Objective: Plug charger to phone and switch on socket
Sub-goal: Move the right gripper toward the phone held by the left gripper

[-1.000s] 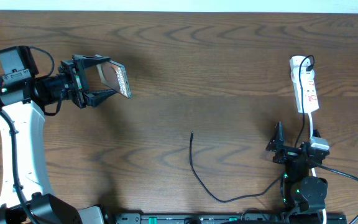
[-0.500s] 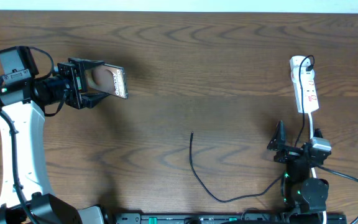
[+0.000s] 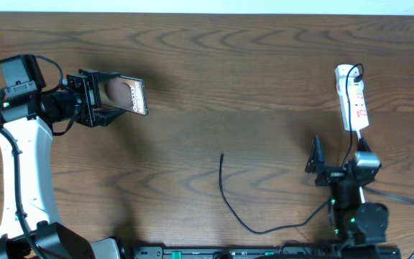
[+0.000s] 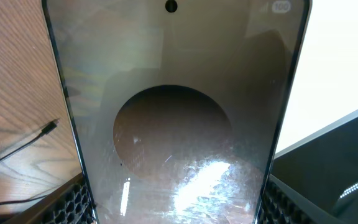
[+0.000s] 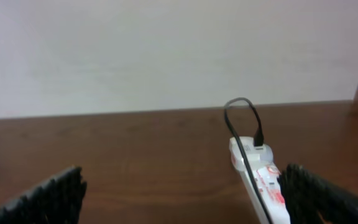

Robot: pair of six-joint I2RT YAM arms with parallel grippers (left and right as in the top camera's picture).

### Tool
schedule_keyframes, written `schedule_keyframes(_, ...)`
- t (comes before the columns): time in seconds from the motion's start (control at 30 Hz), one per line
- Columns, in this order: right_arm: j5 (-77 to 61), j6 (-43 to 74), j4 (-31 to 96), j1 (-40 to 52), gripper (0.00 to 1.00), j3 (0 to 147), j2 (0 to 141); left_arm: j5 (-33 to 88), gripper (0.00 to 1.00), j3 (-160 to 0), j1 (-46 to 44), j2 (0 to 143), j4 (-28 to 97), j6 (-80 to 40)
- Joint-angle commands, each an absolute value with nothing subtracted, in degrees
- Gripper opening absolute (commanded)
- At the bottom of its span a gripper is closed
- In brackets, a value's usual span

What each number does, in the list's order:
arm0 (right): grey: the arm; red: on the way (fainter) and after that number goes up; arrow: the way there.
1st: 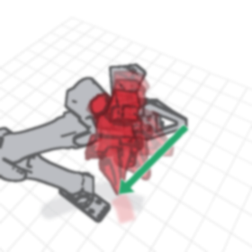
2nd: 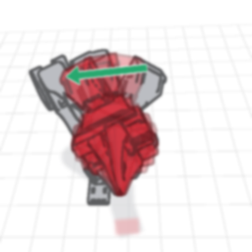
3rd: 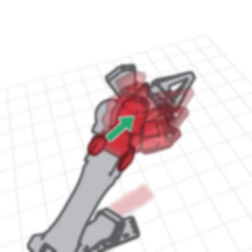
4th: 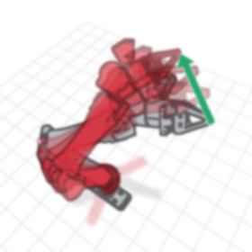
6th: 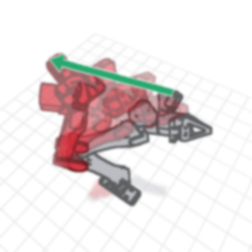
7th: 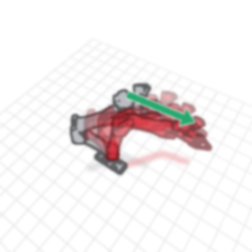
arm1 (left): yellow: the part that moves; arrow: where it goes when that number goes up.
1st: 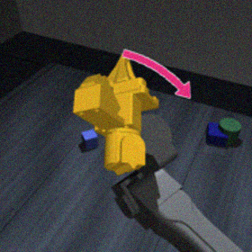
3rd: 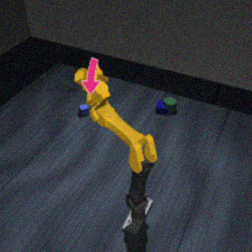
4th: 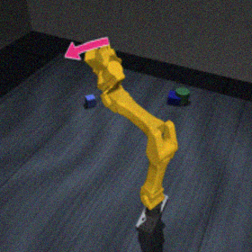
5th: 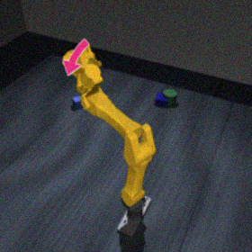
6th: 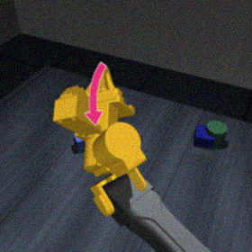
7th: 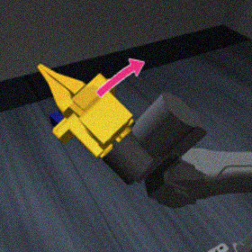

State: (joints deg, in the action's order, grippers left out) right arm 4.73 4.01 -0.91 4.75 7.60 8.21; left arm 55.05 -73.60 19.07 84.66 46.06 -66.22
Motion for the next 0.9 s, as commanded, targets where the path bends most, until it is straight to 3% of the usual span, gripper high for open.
schedule_keyframes(0.0,-1.2,1.6,1.3,5.3,0.99,20.9,19.3,56.0,0.07,-73.5,19.3,85.5,45.7,-66.1)
schedule_keyframes(0.27,-37.1,6.6,14.6,5.3,0.99,55.2,61.3,52.6,0.07,-73.5,19.2,85.6,45.8,-66.7)
schedule_keyframes(0.47,-68.5,16.6,1.2,6.2,0.99,65.6,84.2,48.1,0.07,-73.5,18.0,85.6,46.3,-67.0)
schedule_keyframes(0.67,-71.2,50.1,-20.3,7.6,0.99,66.0,98.1,41.1,0.07,-73.5,13.3,85.6,46.2,-71.4)
schedule_keyframes(0.87,-70.9,57.3,-27.0,11.9,0.99,66.0,107.3,32.2,0.07,-73.5,7.5,85.6,46.1,-77.1)
